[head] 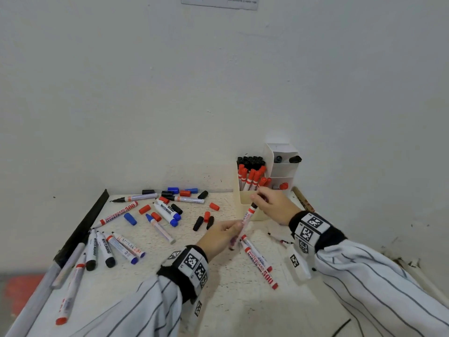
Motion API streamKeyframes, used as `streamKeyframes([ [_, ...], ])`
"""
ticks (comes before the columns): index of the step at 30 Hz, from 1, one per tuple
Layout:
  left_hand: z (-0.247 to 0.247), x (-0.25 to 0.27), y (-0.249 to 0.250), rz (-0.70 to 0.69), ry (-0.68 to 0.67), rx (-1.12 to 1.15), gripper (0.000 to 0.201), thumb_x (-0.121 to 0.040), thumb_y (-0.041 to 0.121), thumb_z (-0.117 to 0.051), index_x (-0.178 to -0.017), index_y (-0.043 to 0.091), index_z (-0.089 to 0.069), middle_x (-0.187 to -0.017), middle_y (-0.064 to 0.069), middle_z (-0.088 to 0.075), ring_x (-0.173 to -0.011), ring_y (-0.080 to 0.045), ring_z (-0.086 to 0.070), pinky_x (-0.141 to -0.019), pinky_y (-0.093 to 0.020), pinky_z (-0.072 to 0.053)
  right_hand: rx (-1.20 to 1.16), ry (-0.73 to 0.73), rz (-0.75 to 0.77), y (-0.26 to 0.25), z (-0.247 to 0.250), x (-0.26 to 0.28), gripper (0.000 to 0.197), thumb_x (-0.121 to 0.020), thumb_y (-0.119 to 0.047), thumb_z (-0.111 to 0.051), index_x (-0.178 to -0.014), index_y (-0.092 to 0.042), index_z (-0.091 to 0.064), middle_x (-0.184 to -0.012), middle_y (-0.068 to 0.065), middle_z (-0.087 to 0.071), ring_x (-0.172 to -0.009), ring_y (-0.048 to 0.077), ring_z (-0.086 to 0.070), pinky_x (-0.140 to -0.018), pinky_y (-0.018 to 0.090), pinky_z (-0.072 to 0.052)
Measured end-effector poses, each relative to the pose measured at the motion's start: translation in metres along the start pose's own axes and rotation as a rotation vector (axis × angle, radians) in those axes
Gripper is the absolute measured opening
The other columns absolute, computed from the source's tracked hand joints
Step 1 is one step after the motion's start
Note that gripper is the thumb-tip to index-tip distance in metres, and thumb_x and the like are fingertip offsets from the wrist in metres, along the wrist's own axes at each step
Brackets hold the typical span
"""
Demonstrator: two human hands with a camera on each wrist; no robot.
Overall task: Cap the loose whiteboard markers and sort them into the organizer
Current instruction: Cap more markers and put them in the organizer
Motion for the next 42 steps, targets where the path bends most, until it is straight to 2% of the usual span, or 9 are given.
streamKeyframes([
  [3,-0.013,-0.01,-0.011,0.04,0.066,-0.208,0.032,-0.099,0.029,-0.041,-0.127,0.015,-0.043,-0.112,-0.003,-0.056,-0.084,-0.008,-0.052,-0.081,-0.026,-0.045,-0.029,0.146,-0.049,0.015,0.032,-0.001,0.013,-0.093,-0.024,-0.053,-0.087,-0.014,-0.058,-0.069,-0.005,-0.056,-0.059,0.007,-0.051,-0.058,0.018,-0.042],
  [5,-0.036,-0.016,-0.021,0.064,-0.045,-0.377,0.025,-0.098,0.026,-0.04,-0.12,0.016,-0.047,-0.12,-0.008,-0.057,-0.085,-0.013,-0.056,-0.083,-0.03,-0.047,-0.038,0.246,-0.051,0.019,0.053,-0.002,0.007,-0.091,-0.023,-0.056,-0.088,-0.017,-0.058,-0.076,-0.002,-0.062,-0.066,0.012,-0.059,-0.061,0.023,-0.05],
  [9,-0.076,-0.014,-0.039,0.109,-0.288,-0.633,0.033,-0.097,0.034,-0.037,-0.129,0.031,-0.044,-0.133,-0.006,-0.041,-0.108,-0.017,-0.052,-0.095,-0.029,-0.045,-0.034,0.459,0.01,0.012,0.089,-0.002,0.013,-0.088,-0.013,-0.059,-0.099,-0.01,-0.063,-0.084,-0.001,-0.062,-0.071,0.009,-0.058,-0.064,0.007,-0.047],
  [12,-0.072,-0.018,-0.04,0.072,-0.224,-0.733,0.029,-0.097,0.037,-0.036,-0.125,0.034,-0.043,-0.129,-0.005,-0.042,-0.104,-0.017,-0.053,-0.093,-0.031,-0.046,-0.071,0.579,0.017,0.009,0.107,-0.009,0.019,-0.087,-0.009,-0.06,-0.105,-0.007,-0.063,-0.09,0.002,-0.063,-0.076,0.009,-0.058,-0.072,0.009,-0.047],
  [16,-0.05,-0.021,-0.041,0.061,-0.08,-0.819,0.026,-0.094,0.041,-0.039,-0.119,0.033,-0.043,-0.123,-0.003,-0.047,-0.1,-0.018,-0.055,-0.086,-0.032,-0.048,-0.066,0.659,0.027,0.006,0.12,-0.028,0.02,-0.088,-0.007,-0.057,-0.108,-0.005,-0.062,-0.097,0.011,-0.066,-0.086,0.02,-0.064,-0.083,0.035,-0.054],
  [18,-0.037,-0.021,-0.042,0.084,-0.017,-0.847,0.025,-0.094,0.043,-0.039,-0.116,0.03,-0.044,-0.119,-0.002,-0.048,-0.098,-0.019,-0.056,-0.085,-0.033,-0.049,-0.015,0.71,0.055,0.0,0.122,-0.035,0.019,-0.088,-0.005,-0.056,-0.106,-0.003,-0.063,-0.098,0.012,-0.066,-0.084,0.017,-0.06,-0.082,0.031,-0.052],
  [25,-0.014,-0.027,-0.053,0.165,-0.046,-0.759,0.033,-0.092,0.029,-0.047,-0.124,0.022,-0.043,-0.125,-0.005,-0.046,-0.106,-0.019,-0.054,-0.092,-0.031,-0.048,0.113,0.506,-0.037,0.003,0.091,-0.082,0.018,-0.09,-0.002,-0.052,-0.105,-0.002,-0.062,-0.103,0.014,-0.065,-0.097,0.024,-0.057,-0.079,0.015,-0.034],
  [33,-0.005,-0.03,-0.065,0.209,-0.041,-0.633,0.022,-0.086,0.034,-0.058,-0.104,0.024,-0.048,-0.114,-0.001,-0.042,-0.093,-0.016,-0.056,-0.088,-0.029,-0.05,0.119,0.415,-0.076,0.0,0.091,-0.114,0.021,-0.09,0.001,-0.05,-0.108,0.0,-0.06,-0.105,0.019,-0.064,-0.094,0.03,-0.06,-0.083,0.027,-0.044],
  [42,0.028,-0.03,-0.071,0.203,0.051,-0.386,0.018,-0.085,0.016,-0.053,-0.101,0.024,-0.049,-0.12,-0.002,-0.044,-0.096,-0.013,-0.05,-0.078,-0.017,-0.041,0.065,0.367,-0.111,-0.004,0.075,-0.139,0.022,-0.091,-0.013,-0.056,-0.11,-0.006,-0.049,-0.095,0.014,-0.059,-0.074,0.024,-0.056,-0.062,0.026,-0.044],
])
Point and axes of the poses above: each hand's wrist, its own x-axis away from the middle knuckle, its own z-axis out of the back of the hand, y = z × x, the point moved 9 cm from there along -x, towards the middle knuckle
